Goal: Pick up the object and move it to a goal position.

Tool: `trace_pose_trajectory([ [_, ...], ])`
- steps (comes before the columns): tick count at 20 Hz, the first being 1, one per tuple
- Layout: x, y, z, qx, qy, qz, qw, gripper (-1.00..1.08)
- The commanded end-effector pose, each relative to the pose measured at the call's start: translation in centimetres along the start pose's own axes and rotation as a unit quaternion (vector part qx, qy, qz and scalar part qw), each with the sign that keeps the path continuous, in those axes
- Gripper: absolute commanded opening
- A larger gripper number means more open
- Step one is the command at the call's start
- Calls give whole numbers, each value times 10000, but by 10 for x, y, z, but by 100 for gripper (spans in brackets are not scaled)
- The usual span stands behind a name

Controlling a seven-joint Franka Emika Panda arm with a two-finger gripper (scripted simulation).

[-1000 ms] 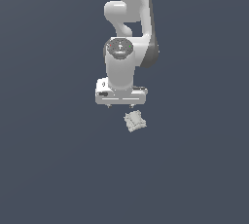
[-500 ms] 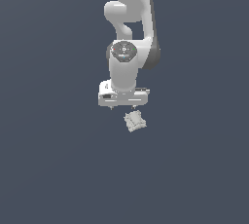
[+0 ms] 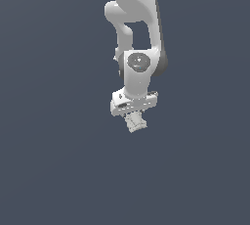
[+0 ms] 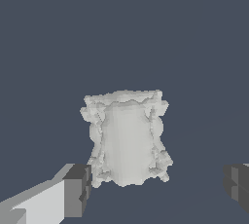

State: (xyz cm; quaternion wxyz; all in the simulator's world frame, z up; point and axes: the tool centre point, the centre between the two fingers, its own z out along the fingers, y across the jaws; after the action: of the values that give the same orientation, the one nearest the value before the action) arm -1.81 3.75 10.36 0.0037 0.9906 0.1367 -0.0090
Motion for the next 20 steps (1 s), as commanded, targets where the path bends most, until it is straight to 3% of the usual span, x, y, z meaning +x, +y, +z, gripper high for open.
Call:
trace_pose_trajectory([
  [1,3,-9,7,9,52,-223,9997,100],
  [12,5,-17,18,20,85,-397,9992,100],
  [20,5,-17,54,21,92,-417,9991,100],
])
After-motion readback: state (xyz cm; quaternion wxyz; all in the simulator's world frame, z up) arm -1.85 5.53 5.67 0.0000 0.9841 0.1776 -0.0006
